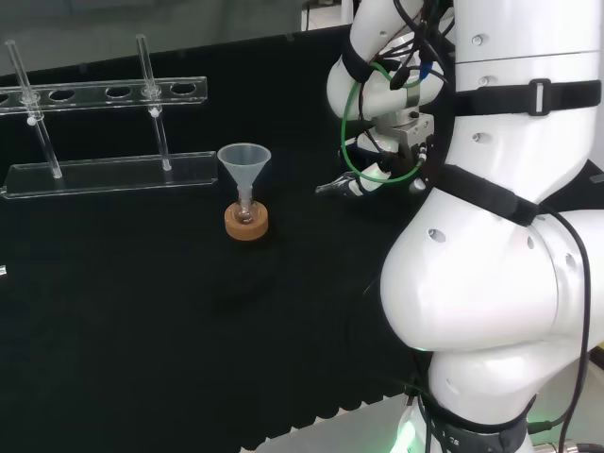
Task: Pick up the weighing funnel.
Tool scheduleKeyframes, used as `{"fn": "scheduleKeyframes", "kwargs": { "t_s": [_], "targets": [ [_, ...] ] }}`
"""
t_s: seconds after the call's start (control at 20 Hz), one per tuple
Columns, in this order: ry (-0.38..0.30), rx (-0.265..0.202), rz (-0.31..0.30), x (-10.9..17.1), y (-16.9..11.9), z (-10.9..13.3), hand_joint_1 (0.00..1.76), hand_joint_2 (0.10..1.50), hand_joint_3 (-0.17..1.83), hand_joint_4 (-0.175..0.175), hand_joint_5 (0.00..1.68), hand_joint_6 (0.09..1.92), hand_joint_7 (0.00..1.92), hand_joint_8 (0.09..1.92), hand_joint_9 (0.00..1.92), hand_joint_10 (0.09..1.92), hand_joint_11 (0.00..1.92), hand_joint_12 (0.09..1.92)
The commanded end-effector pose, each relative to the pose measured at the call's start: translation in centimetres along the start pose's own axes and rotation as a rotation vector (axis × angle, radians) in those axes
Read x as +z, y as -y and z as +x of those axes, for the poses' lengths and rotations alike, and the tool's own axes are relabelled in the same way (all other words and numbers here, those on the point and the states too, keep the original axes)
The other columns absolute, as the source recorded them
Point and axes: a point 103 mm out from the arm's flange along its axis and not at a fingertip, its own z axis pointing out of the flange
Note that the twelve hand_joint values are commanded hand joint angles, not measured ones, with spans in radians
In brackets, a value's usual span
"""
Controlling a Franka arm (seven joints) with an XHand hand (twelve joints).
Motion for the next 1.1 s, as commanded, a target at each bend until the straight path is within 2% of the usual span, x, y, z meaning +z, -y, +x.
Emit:
{"fn": "scheduleKeyframes", "kwargs": {
  "t_s": [0.05, 0.3, 0.45, 0.85, 1.1],
  "targets": [
    [-0.008, -0.005, -0.025, 0.2, 0.0, -0.6, 0.4, 0.7, 0.39, -0.125, 0.64, 0.78, 0.76, 0.78, 0.71, 0.68, 0.46, 1.35],
    [0.009, -0.001, -0.054, 0.8, 0.4, -2.0, 0.41, 0.7, 0.42, -0.135, 0.69, 1.13, 0.96, 0.95, 0.92, 0.68, 0.61, 1.27],
    [0.023, 0.002, -0.044, 0.5, -0.5, -0.2, 0.42, 0.69, 0.43, -0.142, 0.7, 1.25, 0.99, 1.05, 0.98, 0.71, 0.66, 1.25],
    [0.019, 0.003, -0.032, 0.6, -0.8, 0.2, 0.42, 0.68, 0.46, -0.147, 0.69, 1.31, 0.99, 1.12, 0.99, 0.76, 0.69, 1.25],
    [0.031, 0.027, -0.019, 0.7, -0.8, 0.1, 0.42, 0.68, 0.46, -0.148, 0.69, 1.32, 0.99, 1.13, 0.99, 0.77, 0.69, 1.25]
  ]
}}
